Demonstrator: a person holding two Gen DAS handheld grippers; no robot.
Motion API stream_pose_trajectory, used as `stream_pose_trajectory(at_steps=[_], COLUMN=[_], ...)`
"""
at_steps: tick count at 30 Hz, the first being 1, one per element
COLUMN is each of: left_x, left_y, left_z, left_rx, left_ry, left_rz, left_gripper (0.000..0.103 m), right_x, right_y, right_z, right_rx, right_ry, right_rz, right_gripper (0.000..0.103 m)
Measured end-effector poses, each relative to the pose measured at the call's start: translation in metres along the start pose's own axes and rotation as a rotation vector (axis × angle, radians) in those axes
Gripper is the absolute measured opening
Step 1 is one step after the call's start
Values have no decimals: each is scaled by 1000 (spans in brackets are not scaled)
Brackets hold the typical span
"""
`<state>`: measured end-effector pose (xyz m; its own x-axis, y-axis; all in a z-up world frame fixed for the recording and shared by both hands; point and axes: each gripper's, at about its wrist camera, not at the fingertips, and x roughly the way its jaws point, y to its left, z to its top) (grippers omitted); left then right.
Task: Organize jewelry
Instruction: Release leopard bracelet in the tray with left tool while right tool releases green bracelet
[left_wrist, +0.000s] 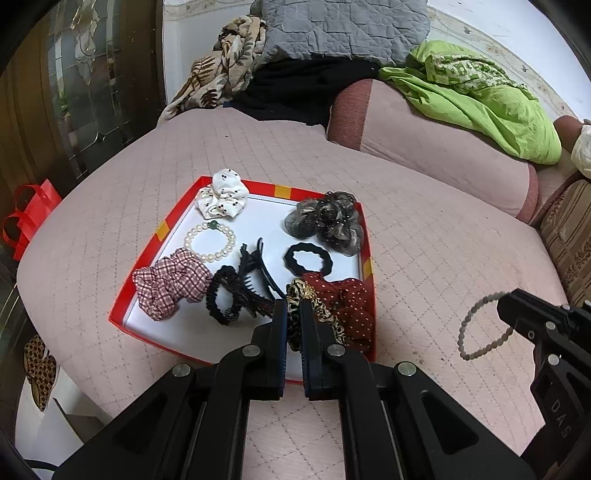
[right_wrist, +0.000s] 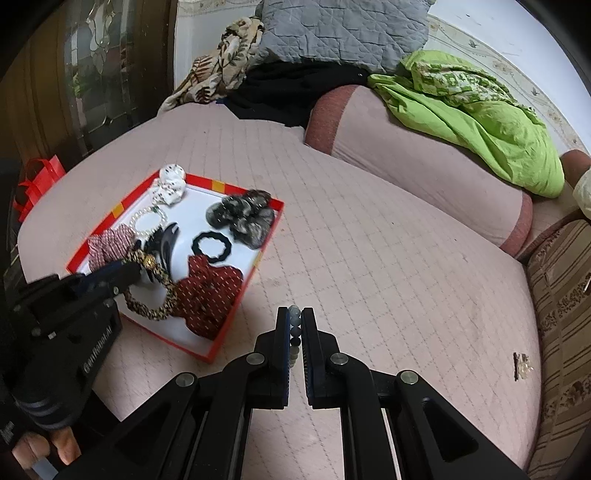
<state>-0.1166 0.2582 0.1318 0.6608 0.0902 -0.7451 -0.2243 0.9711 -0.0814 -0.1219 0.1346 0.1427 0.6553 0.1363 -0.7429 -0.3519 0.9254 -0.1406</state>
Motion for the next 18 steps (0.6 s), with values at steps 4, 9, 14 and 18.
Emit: stream_pose_trajectory(at_steps=[4,9,14,18], left_x=[-2,-8,-11,-10], left_y=[10,27,40,43], left_z=[5,17,30,38], left_rx=[-4,7,37,70], left_ry=[-10,-31,-44,-55], left_rz=[13,36,40,44], left_gripper=[6,6,6,6], right_x=[-1,0,5,8], right_y=[8,15,25,34], right_z=[8,14,22,30], right_rx=[14,32,44,49], right_ry=[-15,-39,-44,-52], right_rz=[32,89,123,141], right_gripper=[7,7,7,7])
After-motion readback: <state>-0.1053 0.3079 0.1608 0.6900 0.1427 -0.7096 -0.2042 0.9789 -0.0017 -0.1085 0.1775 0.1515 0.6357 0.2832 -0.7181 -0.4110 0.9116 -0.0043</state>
